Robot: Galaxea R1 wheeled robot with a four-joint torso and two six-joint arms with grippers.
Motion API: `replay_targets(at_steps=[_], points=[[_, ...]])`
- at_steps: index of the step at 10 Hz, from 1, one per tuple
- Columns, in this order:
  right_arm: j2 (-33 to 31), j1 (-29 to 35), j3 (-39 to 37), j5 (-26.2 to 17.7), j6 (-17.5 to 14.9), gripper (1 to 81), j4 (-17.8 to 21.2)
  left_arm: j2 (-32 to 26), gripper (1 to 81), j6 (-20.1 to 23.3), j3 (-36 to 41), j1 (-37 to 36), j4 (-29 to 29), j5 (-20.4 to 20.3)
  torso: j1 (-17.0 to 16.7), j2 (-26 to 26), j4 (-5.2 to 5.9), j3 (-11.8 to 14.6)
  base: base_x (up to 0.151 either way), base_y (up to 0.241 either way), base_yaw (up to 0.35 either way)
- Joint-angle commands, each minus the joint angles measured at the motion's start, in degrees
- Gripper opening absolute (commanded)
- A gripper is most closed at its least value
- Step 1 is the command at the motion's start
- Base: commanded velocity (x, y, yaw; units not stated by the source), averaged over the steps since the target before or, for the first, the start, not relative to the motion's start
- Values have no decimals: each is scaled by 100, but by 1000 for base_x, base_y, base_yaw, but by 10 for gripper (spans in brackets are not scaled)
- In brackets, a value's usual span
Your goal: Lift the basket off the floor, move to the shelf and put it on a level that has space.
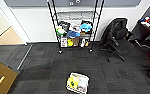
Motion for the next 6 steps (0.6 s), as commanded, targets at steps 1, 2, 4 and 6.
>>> replay_targets(at_steps=[1, 2, 4, 6], points=[[-81, 144, 77, -367, 3, 811, 57, -100, 811, -13, 61, -158, -34, 408, 0, 0, 0, 0, 94, 0, 0], [-81, 153, 77, -367, 3, 811, 57, -91, 811, -12, 61, -149, -34, 408, 0, 2, 0, 0, 97, 0, 0], [-81, 135, 77, -367, 12, 811, 57, -91, 811, -12, 61, -132, -25, 408, 4, 5, 0, 0, 98, 0, 0], [-81, 126, 77, -367, 12, 811, 75, -83, 811, -12, 61, -123, -25, 408, 4, 5, 0, 0, 99, 0, 0]])
